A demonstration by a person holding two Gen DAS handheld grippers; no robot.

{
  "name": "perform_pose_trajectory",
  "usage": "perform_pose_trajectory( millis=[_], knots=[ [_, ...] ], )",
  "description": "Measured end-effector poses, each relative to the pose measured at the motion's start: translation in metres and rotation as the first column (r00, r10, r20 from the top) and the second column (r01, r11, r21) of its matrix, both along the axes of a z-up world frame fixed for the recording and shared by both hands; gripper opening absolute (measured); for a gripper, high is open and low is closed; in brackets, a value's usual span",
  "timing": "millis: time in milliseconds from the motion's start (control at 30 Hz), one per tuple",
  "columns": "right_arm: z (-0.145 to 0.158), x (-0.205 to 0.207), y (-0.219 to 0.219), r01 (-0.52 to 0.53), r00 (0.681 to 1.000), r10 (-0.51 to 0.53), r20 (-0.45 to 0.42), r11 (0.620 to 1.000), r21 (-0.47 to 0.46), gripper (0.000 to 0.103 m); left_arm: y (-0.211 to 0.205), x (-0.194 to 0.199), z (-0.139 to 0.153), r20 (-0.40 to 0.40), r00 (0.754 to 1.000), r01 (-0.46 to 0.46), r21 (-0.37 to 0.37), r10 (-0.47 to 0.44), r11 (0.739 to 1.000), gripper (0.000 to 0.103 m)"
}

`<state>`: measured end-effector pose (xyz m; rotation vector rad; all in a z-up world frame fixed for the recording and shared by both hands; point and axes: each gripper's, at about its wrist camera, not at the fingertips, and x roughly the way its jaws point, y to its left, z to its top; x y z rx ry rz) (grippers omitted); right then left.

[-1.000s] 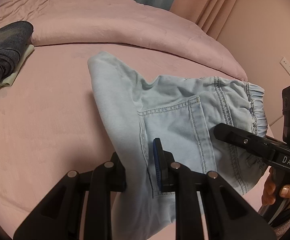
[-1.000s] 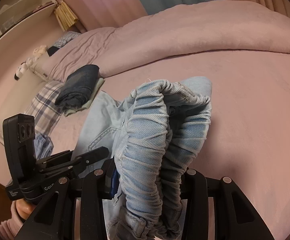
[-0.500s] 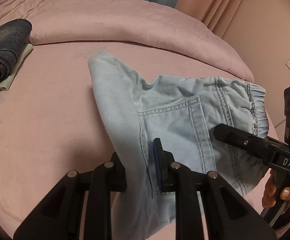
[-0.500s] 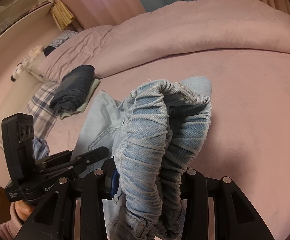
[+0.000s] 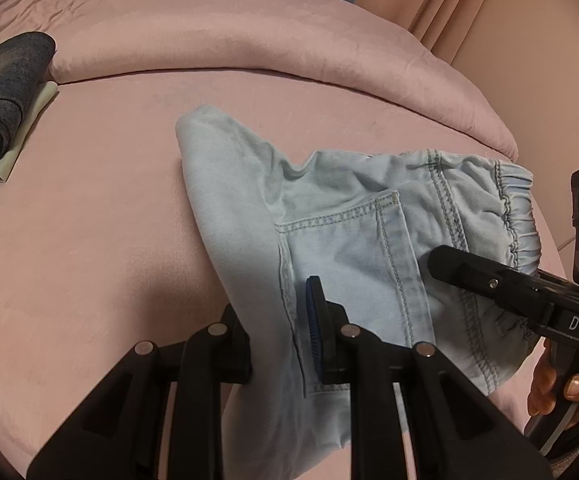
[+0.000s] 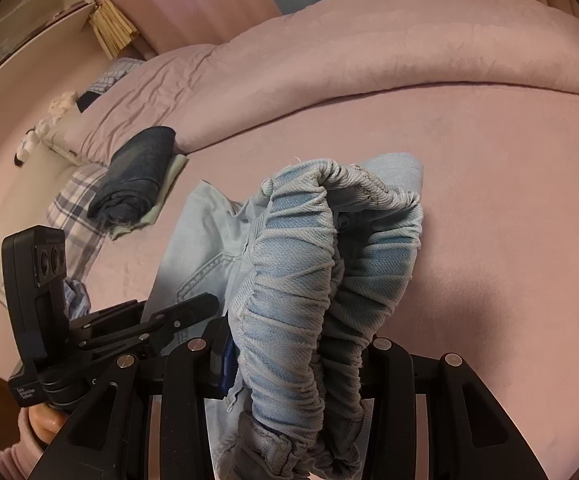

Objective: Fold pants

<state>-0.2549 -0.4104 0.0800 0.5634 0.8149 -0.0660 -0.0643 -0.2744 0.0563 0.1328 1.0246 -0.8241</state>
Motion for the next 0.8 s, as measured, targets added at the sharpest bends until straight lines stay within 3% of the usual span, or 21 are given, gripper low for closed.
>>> perform_pose_trajectory(
  millis=[533,700,800],
  knots=[
    [-0.021,0.01,-0.011,0.02,0.998,-0.019,-0.067,1.0,0.018,0.046,-0.004,0.01,-0.012,0.026,1.0,-0.014,0.073,0.012,0.997,0.02],
    [-0.033,0.011,-0.021,0.041,0.993,-0.037,-0.109,0.999,0.029,0.047,0.001,0.012,-0.017,0.029,0.999,-0.022,0.095,0.019,0.995,0.028],
    [-0.04,0.01,-0.023,0.043,0.991,-0.039,-0.13,0.999,0.024,0.054,-0.003,0.011,-0.019,0.07,0.997,-0.028,0.133,0.019,0.991,0.046]
  ],
)
